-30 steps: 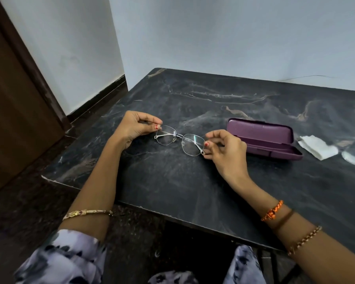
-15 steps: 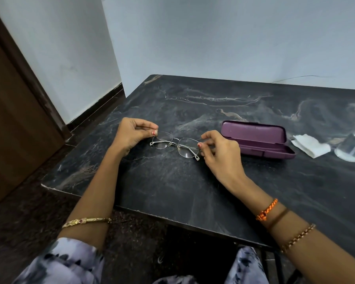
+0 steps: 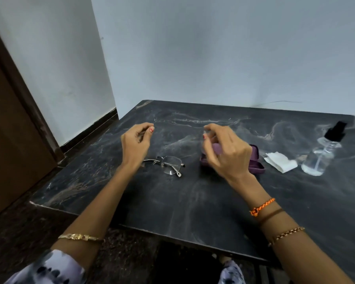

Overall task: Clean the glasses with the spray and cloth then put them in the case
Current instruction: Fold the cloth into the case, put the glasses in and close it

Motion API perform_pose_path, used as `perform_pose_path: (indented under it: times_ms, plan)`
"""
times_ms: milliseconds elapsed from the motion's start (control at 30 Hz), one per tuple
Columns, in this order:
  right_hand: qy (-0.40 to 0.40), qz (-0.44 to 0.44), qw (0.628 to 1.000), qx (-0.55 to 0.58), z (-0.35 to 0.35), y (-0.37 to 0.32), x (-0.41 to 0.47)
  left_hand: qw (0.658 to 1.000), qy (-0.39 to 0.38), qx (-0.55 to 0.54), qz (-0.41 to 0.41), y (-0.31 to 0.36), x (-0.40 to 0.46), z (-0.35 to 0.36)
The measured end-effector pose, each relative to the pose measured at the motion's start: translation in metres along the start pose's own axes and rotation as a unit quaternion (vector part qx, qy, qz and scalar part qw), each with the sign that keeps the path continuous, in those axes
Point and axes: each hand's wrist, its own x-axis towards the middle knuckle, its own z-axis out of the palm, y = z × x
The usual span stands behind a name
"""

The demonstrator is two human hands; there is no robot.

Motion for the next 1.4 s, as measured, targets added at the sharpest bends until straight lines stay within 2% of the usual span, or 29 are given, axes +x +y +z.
perform_pose_path:
  times_ms: [133,267,367,467,600,867,1067,1400]
  plan:
    - [0.042,0.024,0.998,-0.035,-0.022,0.033,0.018,0.997,0.022,-0.080,0.009,0.047,0.002,0.037]
    - [0.025,0.097,0.992,-0.083,-0.044,0.068,0.010,0.990,0.015,-0.133,-0.032,0.075,-0.012,0.080]
    - [-0.032,0.182,0.976,-0.111,-0.057,0.092,-0.008,0.992,-0.026,-0.105,-0.064,0.079,-0.023,0.106]
    - [-0.107,0.277,0.943,-0.148,-0.066,0.112,-0.023,0.992,-0.075,-0.044,-0.091,0.074,-0.025,0.121]
    - [-0.220,0.323,0.899,-0.197,-0.067,0.123,-0.035,0.984,-0.122,-0.002,-0.129,0.064,-0.022,0.128]
    - [-0.308,0.348,0.858,-0.218,-0.064,0.125,-0.037,0.971,-0.181,0.012,-0.158,0.053,-0.018,0.134]
    - [-0.319,0.339,0.852,-0.238,-0.062,0.127,-0.040,0.962,-0.181,-0.044,-0.198,0.046,-0.023,0.131]
    - [-0.343,0.319,0.849,-0.245,-0.060,0.128,-0.041,0.961,-0.198,-0.028,-0.192,0.043,-0.027,0.136]
